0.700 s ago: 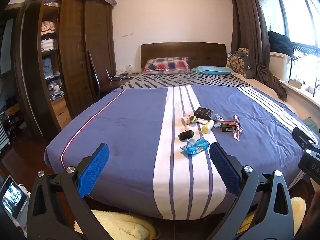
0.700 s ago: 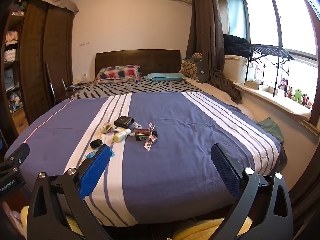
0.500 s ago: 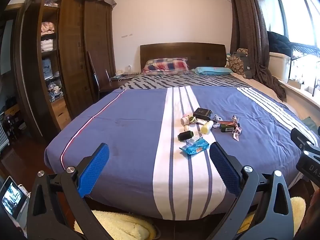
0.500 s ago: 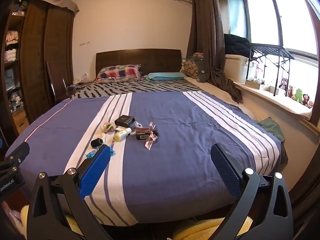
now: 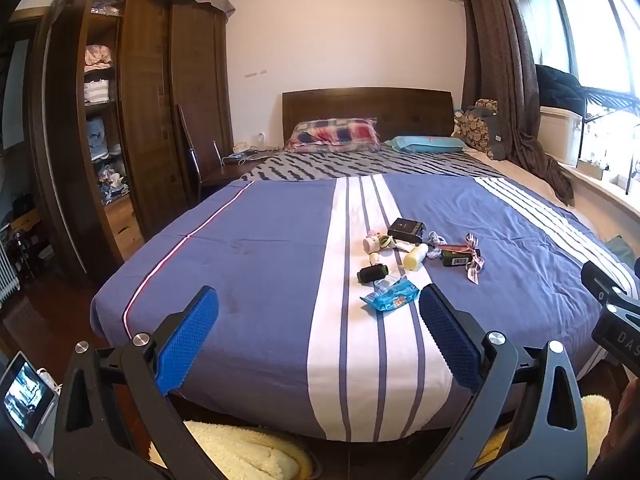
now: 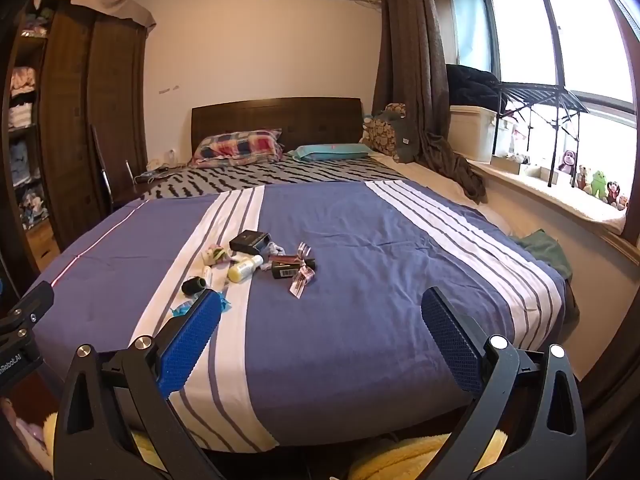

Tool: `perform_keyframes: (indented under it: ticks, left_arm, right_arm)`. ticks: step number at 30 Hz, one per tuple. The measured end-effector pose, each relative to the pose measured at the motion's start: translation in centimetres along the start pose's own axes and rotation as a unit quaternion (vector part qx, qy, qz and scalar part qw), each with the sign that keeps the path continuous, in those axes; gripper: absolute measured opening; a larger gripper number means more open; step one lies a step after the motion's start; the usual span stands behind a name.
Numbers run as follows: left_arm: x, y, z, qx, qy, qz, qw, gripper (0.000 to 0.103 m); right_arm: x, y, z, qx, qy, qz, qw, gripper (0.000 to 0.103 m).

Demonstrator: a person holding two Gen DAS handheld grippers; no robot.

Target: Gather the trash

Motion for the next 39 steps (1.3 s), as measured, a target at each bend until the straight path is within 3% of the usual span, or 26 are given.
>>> perform_keyframes:
  ticks: [39]
  left_arm:
    - [-0.28, 0.86, -0.29, -0.006, -0.011, -0.009, 0.9999, 0.095]
  right_arm:
    - [-0.39, 0.44, -0.36, -0.006, -0.006, -0.008, 1.0, 0.1]
Point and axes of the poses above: each gripper's, at about its wrist camera, not at the fingertips, and z roughly the way its jaws point, y to its left, x to its underside, the point moved 8 cm from there along z, roughly the way its jaws point, and after that the axes turned 6 degrees about -z, right-handed, at the moved point
